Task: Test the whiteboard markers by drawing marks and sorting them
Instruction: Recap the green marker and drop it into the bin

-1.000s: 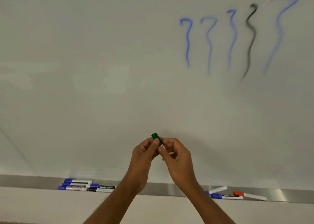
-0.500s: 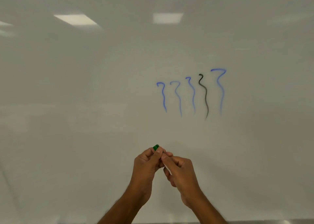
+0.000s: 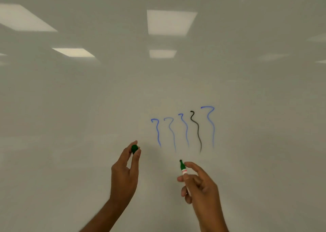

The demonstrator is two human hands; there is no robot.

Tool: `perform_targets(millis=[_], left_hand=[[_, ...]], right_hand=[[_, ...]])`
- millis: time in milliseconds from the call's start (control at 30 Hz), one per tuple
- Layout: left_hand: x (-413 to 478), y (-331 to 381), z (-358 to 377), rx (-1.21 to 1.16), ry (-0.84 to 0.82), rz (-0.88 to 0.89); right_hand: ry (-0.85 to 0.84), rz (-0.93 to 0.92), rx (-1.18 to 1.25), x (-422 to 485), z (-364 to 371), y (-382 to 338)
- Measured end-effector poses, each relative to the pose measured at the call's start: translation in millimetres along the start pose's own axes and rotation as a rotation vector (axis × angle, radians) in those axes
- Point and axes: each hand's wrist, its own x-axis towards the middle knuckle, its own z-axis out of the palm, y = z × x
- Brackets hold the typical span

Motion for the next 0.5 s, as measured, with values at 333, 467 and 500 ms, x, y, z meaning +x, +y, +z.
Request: perform_targets(millis=[333, 467, 500], left_hand=[[46.5, -32.3, 22.5, 0.306, -0.105, 0.263], [55.1, -47.8, 30.9, 0.43, -0.053, 0.382], [55.8, -50.0, 32.9, 0.461, -0.022, 0.437]], right_hand=[[0.077, -0.066, 0.348, 51.2, -43.4, -57.2], [0.217, -0.27, 0.031, 72.0, -45.3, -63.9], [0.262, -0.305, 0.015, 78.6, -45.9, -64.6]])
